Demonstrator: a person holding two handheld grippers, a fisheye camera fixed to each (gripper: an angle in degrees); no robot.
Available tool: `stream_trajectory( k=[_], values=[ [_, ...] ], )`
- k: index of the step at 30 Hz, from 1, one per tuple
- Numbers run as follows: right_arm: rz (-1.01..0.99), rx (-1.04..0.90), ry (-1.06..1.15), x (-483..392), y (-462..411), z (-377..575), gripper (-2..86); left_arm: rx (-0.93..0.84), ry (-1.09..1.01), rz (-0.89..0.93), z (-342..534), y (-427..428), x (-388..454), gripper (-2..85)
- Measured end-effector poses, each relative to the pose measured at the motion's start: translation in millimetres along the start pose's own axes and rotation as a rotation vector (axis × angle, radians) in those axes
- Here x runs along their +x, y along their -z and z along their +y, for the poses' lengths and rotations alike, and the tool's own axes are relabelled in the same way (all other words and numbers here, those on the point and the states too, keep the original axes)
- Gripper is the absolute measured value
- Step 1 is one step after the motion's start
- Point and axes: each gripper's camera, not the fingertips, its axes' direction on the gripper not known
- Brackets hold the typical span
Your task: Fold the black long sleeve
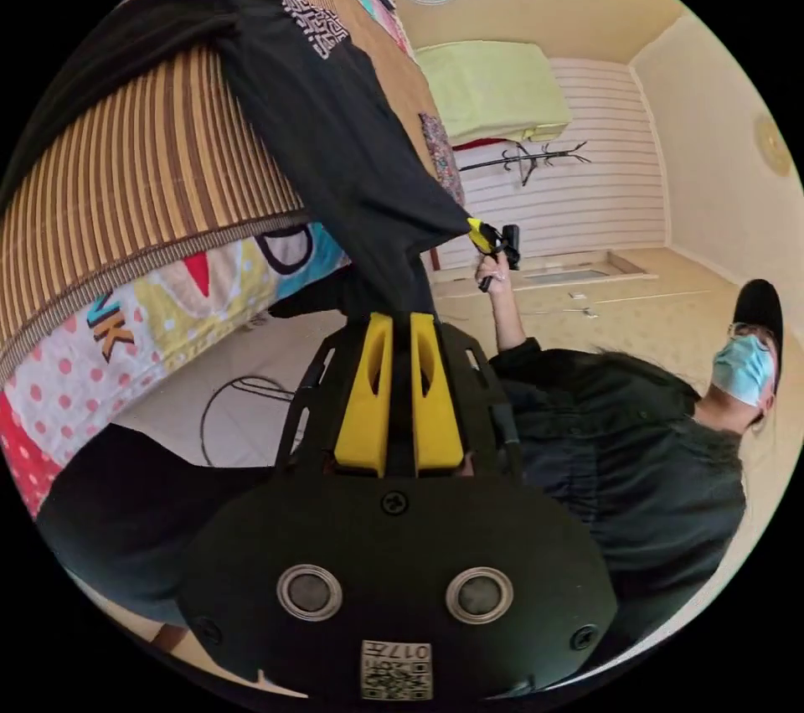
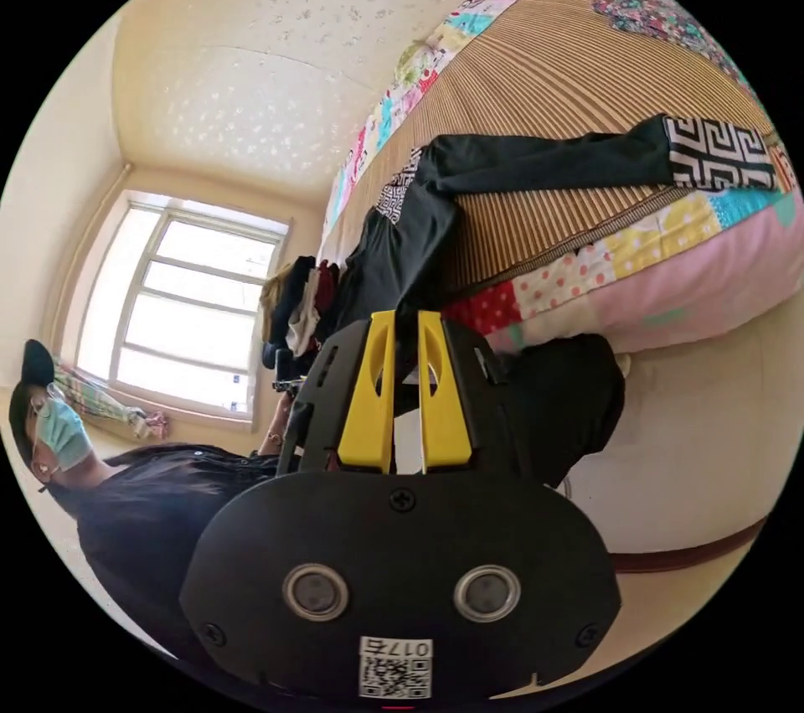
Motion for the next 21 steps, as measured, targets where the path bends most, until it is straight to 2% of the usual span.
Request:
stream_trajectory(
  k=[1, 3, 5, 7, 8, 9, 12, 15, 19, 21],
  values=[
    [0.024, 0.017, -0.056, 7.8, 5.7, 8.6, 3.6, 0.020, 0.023, 0.029, 5.4, 6.2, -2.2, 4.3],
    [0.166, 0.007, -0.159, 27.7, 3.2, 19.9, 3.4, 0.104, 0.219, 0.083, 31.8, 20.7, -29.8, 5.2],
    [0.402, -0.042, -0.330, 55.8, -9.1, 35.0, 3.4, 0.187, 0.333, 0.113, 54.7, 29.2, -52.7, 7.1],
    [0.485, -0.045, -0.322, 53.6, -18.9, 44.5, 3.8, 0.360, 0.419, 0.125, 81.9, 50.7, -68.1, 8.6],
    [0.508, -0.030, -0.283, 45.6, -25.3, 48.1, 4.3, 0.512, 0.460, 0.134, 101.3, 71.1, -74.2, 9.5],
    [0.517, -0.026, -0.262, 41.3, -29.0, 48.6, 4.5, 0.681, 0.495, 0.128, 121.8, 94.4, -77.8, 10.2],
    [0.555, -0.032, -0.161, 20.6, -53.5, 39.2, 6.0, 1.033, 0.582, 0.024, 162.2, 145.4, -81.3, 10.8],
    [0.520, -0.061, -0.075, 1.4, -90.0, 17.8, 7.4, 1.288, 0.670, -0.079, 185.6, 174.8, -84.7, 11.0],
    [0.438, -0.052, 0.078, -28.2, -156.6, -12.6, 10.3, 1.340, 0.722, -0.068, 180.6, 185.5, -108.5, 11.4],
    [0.406, -0.023, 0.150, -35.8, -187.1, -23.0, 11.4, 1.364, 0.769, -0.047, 177.8, 177.3, -121.3, 8.5]
  ],
)
